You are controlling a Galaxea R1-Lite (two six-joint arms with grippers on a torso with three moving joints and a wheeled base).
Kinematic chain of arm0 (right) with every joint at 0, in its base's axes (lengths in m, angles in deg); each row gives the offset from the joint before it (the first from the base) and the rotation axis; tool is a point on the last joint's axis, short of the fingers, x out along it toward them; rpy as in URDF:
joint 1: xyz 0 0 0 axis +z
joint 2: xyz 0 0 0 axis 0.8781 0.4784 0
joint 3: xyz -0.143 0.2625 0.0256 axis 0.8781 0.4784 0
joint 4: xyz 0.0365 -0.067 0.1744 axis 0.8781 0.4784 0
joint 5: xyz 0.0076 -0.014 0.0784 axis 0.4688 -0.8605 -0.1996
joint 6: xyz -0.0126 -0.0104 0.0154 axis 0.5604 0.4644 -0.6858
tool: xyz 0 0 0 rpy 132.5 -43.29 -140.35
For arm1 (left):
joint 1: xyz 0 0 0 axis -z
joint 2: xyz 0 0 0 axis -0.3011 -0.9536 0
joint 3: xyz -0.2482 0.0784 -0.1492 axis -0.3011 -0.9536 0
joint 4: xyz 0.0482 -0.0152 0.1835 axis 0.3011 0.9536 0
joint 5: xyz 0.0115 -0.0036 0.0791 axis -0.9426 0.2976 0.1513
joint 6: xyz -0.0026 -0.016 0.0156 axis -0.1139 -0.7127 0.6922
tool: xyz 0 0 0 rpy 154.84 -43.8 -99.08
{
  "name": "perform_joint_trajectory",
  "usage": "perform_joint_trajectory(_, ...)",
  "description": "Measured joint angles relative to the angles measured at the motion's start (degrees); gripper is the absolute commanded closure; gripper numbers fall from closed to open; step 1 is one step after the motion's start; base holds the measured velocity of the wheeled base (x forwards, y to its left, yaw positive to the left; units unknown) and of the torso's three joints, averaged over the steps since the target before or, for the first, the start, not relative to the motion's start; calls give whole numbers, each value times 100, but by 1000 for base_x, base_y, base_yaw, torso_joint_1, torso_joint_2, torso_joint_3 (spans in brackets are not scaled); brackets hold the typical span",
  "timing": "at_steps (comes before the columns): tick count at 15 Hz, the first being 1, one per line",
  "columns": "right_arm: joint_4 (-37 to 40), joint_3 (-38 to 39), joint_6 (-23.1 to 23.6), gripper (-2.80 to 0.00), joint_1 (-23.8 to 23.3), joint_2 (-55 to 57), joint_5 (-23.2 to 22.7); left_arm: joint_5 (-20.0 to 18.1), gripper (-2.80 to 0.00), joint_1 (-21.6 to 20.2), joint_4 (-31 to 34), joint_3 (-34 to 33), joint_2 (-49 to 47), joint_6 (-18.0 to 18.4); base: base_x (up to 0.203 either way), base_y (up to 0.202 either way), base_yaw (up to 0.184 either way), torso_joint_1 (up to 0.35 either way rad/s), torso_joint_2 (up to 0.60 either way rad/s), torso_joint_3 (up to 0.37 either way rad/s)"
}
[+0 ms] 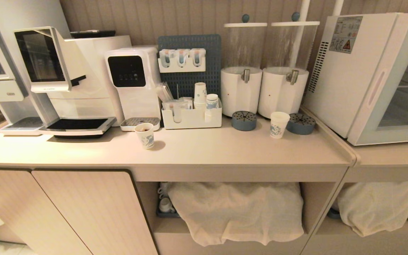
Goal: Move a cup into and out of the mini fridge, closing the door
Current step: Open the freezer door
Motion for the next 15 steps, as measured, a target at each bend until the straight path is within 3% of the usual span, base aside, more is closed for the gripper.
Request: perform_joint_trajectory(15, 0, 0, -2, 0, -5, 0, -2, 2, 0, 2, 1, -2, 0, -5, 0, -14, 0, 1, 0, 0)
